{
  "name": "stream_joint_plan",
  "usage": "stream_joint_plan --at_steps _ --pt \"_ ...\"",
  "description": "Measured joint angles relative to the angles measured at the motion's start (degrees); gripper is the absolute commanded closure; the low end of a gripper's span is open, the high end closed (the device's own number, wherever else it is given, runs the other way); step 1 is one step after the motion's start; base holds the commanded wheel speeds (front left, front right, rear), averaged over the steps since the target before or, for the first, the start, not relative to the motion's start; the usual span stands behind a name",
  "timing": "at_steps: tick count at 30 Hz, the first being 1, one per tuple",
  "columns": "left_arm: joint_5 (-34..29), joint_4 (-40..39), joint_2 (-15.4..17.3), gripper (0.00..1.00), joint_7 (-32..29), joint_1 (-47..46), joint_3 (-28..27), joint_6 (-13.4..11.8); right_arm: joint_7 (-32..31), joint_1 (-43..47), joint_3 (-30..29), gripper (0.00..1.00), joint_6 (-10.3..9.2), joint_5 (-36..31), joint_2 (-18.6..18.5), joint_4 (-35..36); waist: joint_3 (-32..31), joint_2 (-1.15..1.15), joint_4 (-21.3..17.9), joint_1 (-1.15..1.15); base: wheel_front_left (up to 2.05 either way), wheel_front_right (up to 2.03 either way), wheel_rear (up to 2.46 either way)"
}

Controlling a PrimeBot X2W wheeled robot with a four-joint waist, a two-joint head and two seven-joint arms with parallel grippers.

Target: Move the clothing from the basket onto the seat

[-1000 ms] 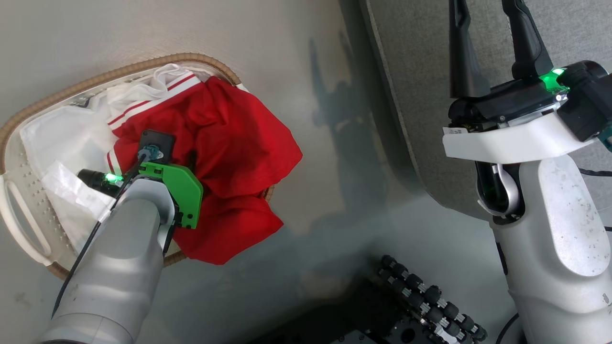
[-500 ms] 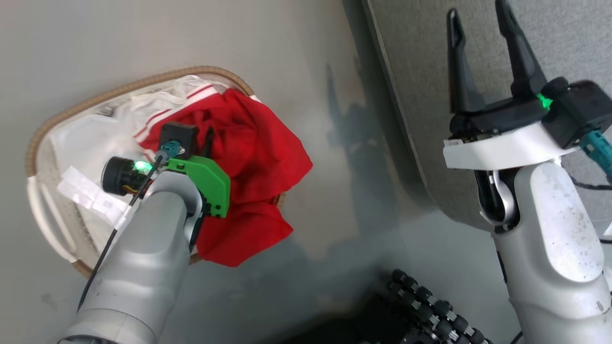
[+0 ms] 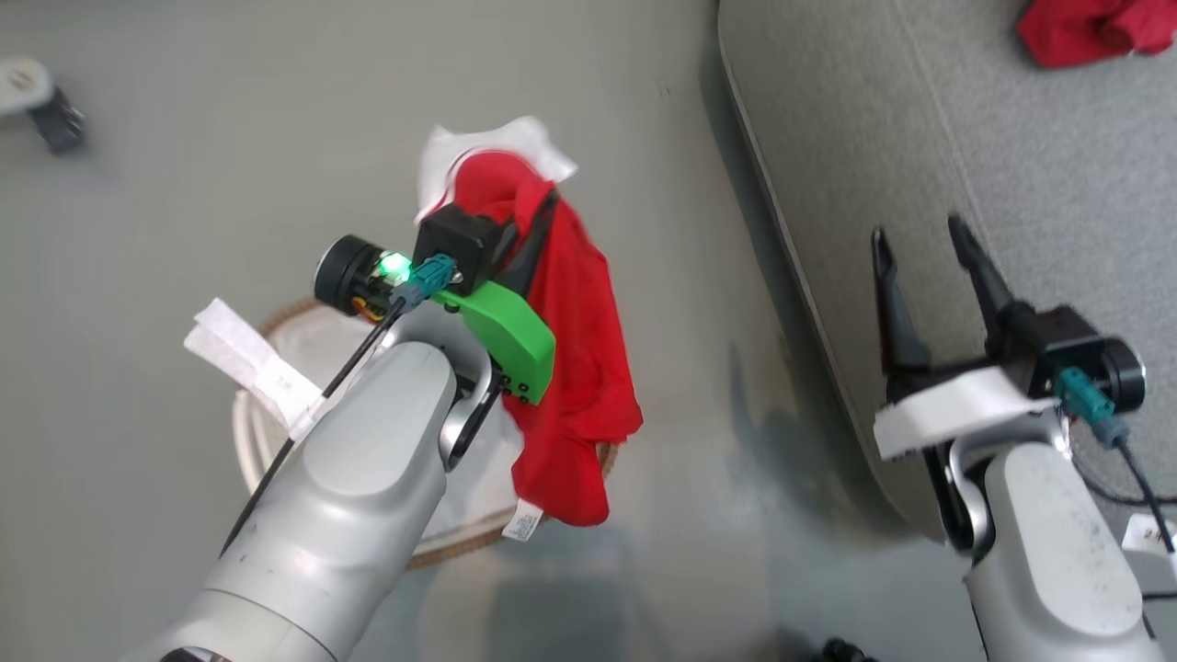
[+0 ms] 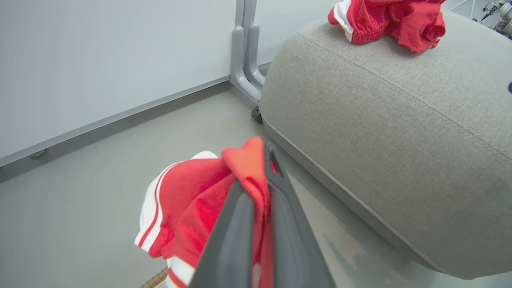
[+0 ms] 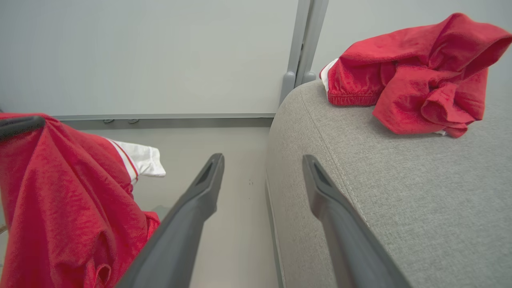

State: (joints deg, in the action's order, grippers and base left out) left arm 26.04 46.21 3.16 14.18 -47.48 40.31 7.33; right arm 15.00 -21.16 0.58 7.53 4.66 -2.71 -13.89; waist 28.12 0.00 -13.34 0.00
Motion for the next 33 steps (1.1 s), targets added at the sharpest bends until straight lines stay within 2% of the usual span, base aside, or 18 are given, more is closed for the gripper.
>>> stream_joint_plan --at_steps 6,11,16,24,30,33 --pt "3.24 -7.38 3.94 1.00 -3.48 -3.01 3.97 0.05 0.00 4.28 -0.10 0.00 0.00 -1.14 -0.01 -3.25 -8.90 0.00 2.21 0.00 0.00 0.00 0.00" --pt "6.76 -11.54 6.77 1.00 -6.13 -6.12 4.69 0.05 0.00 6.52 1.67 0.00 0.00 -1.59 0.00 -5.39 -16.40 0.00 3.61 0.00 0.00 0.00 0.00" --pt "9.55 -12.81 7.53 1.00 -7.89 -9.84 4.31 0.05 0.00 6.98 3.94 0.00 0.00 -1.72 -0.05 -6.25 -22.86 0.00 4.47 0.00 0.00 0.00 0.00" --pt "10.29 -10.26 9.16 1.00 -8.67 -15.67 4.89 0.05 0.00 2.61 14.57 0.00 0.00 2.30 -0.08 -5.53 -29.98 0.00 4.75 0.00 0.00 0.00 0.00" --pt "11.81 -8.84 9.12 1.00 -8.60 -17.23 6.59 0.05 0.00 -1.05 24.09 0.00 0.00 5.98 -0.04 -4.25 -32.12 0.00 4.97 0.00 0.00 0.00 0.00" --pt "12.49 -8.73 8.64 1.00 -8.24 -17.86 7.54 0.05 -0.09 -3.00 26.83 0.00 0.00 7.40 -0.02 -4.97 -32.44 0.00 5.60 0.00 0.00 0.00 0.00"
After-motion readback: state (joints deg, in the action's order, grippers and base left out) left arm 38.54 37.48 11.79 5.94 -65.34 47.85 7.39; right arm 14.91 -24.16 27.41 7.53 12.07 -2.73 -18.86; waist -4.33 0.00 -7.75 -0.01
